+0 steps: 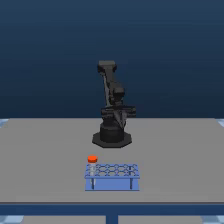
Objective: Pick up the centrifuge tube on the rack
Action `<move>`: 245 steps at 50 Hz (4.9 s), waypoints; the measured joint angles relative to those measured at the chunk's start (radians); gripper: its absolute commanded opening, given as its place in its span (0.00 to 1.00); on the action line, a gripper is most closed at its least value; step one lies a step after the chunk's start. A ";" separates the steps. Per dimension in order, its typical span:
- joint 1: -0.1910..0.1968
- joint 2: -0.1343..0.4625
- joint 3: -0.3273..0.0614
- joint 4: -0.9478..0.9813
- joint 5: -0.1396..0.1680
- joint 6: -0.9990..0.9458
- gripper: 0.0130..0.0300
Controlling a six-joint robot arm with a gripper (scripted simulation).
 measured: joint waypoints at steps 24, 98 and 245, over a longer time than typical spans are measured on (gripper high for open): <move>0.000 0.000 0.000 0.000 0.000 0.000 1.00; -0.098 0.088 -0.032 -0.743 -0.077 0.688 1.00; -0.435 0.725 -0.474 -1.268 -0.239 1.111 1.00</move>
